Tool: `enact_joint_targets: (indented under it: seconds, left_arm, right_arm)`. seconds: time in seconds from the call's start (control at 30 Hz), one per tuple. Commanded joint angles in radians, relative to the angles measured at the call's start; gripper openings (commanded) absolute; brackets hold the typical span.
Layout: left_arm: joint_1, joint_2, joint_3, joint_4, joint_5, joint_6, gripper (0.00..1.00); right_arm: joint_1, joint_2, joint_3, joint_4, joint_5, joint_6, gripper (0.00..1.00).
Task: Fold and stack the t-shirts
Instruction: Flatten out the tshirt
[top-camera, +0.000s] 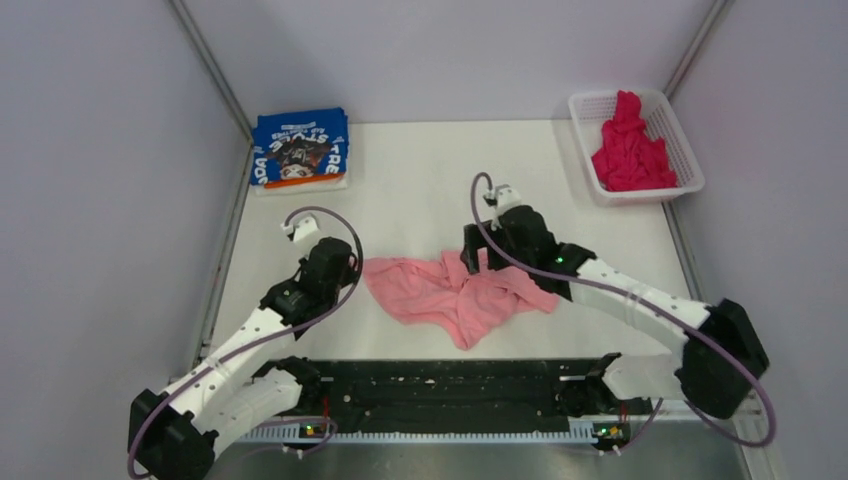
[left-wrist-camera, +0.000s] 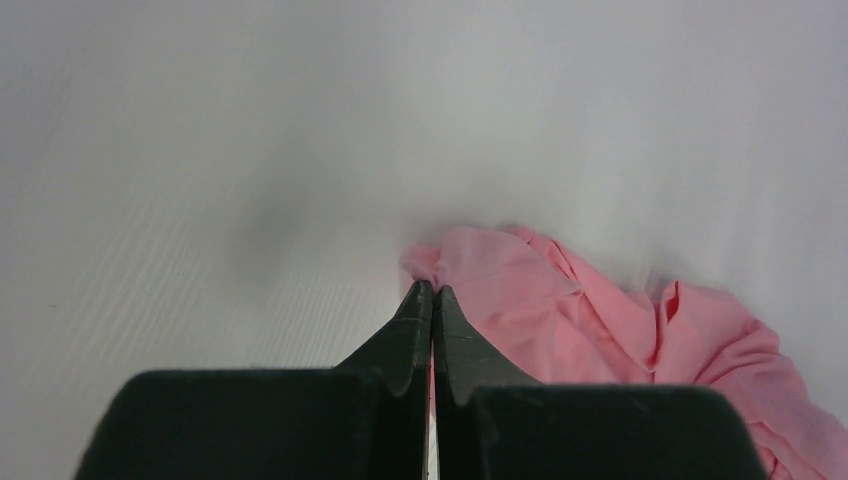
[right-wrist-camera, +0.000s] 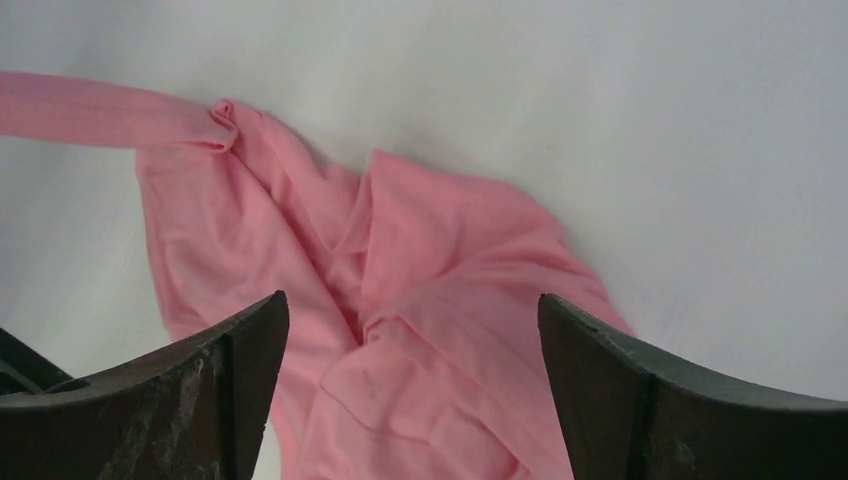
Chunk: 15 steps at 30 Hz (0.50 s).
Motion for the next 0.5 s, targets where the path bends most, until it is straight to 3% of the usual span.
enact_joint_targets:
  seconds: [0.0,0.23,0.47]
  left_arm:
    - [0.004,-0.044,-0.026,0.024,0.010,-0.020,0.00]
    - [0.004,-0.067,-0.057,0.007,-0.005,-0.030,0.00]
    - [0.005,-0.082,-0.064,-0.017,-0.043,-0.034,0.00]
  right_arm:
    - [0.031,0.246,0.173,0.098,-0.131,-0.098,0.91]
    - [0.098,0.591,0.406,-0.066,0.095,-0.102,0.82]
    - [0.097,0.708,0.439,-0.109,0.217,-0.086,0.73]
